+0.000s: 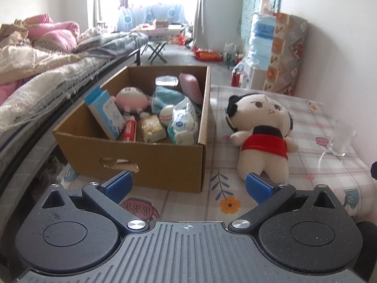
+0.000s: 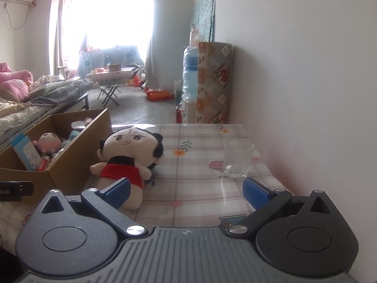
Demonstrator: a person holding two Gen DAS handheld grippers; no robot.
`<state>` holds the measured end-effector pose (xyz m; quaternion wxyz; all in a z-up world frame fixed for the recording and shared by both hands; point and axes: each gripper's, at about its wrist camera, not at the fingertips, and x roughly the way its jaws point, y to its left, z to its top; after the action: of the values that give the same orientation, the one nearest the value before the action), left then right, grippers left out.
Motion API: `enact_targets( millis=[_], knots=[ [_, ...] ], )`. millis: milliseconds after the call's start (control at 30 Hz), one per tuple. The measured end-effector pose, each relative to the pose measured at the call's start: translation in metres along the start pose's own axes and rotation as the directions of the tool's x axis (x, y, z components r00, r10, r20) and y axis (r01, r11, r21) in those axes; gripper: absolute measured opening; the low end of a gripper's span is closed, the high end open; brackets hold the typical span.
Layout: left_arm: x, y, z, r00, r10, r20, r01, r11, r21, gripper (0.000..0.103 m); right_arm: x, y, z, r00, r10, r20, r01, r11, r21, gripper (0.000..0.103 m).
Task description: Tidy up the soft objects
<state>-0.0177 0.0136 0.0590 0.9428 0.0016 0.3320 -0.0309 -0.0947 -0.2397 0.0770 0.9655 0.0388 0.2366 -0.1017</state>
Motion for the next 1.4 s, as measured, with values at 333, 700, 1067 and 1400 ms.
enact_targets(
  millis=[333, 700, 1067, 1400],
  knots=[
    [0.004, -0.009, -0.002, 0.998, 0.048, -0.026, -0.047, 0.997, 0.058, 0.103, 0.012, -0.001, -0.001, 0.998, 0.036, -0.054, -0.033, 0.998, 0.044, 0.103],
    [0.007, -0.012, -0.004, 0.995, 0.088, -0.051, -0.084, 0.994, 0.074, 0.103, 0.014, 0.012, -0.006, 0.991, 0.093, -0.098, -0.089, 0.995, 0.043, 0.103],
    [0.013, -0.015, 0.001, 0.993, 0.101, -0.063, -0.095, 0.991, 0.09, 0.103, 0.019, 0.013, -0.007, 0.989, 0.096, -0.11, -0.09, 0.994, 0.059, 0.103],
    [0.019, -0.016, 0.001, 0.992, 0.103, -0.072, -0.095, 0.991, 0.099, 0.103, 0.022, 0.012, -0.007, 0.989, 0.089, -0.117, -0.083, 0.995, 0.059, 0.103]
  ],
)
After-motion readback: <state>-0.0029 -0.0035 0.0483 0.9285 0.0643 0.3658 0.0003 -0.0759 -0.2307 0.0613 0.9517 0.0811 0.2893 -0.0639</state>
